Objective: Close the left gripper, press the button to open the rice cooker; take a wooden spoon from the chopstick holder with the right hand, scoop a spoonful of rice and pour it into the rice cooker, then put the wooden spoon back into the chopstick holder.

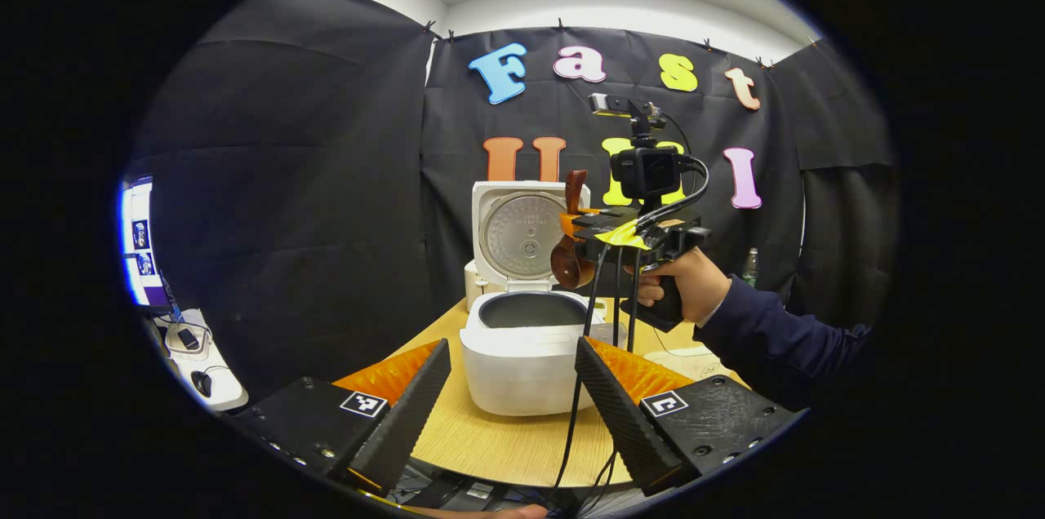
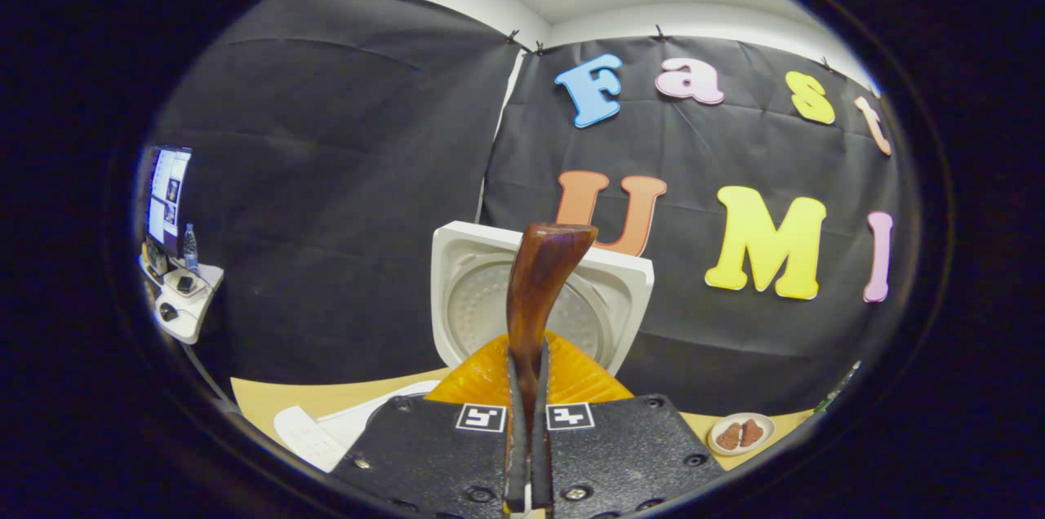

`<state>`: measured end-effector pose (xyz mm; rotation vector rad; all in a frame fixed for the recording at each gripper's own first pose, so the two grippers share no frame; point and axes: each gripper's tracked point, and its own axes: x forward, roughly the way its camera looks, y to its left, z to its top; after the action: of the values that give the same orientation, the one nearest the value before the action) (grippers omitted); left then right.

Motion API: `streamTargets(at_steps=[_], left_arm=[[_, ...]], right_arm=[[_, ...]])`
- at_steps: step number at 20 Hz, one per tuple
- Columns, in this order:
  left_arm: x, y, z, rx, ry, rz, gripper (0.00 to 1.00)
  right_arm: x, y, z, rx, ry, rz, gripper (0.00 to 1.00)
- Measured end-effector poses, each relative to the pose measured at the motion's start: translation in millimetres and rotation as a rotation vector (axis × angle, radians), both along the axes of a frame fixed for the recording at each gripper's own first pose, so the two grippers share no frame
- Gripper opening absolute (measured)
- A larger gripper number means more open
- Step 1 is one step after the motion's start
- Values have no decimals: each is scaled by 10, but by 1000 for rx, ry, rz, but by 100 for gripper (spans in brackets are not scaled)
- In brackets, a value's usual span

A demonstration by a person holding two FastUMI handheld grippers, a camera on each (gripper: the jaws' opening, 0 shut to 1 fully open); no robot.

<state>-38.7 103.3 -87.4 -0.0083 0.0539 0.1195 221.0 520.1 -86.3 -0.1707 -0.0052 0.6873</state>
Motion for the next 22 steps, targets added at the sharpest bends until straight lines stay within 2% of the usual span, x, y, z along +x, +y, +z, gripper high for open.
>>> streamTargets(at_steps=[4,9,15,22], left_arm=[[77,-14,138,-34,-47,15,97],[344,-432,274,-112,-81,-43,94],[572,-749,465,-102,-112,-82,94],[778,-1001,552,-33,-123,-85,93]], right_arm=[[-96,-456,152,62,8,-22,5],[-131,-1354,392,133,51,-78,5],[-183,-2474,629,229,107,-189,5],[-105,-3653,854,268,40,-348,7]])
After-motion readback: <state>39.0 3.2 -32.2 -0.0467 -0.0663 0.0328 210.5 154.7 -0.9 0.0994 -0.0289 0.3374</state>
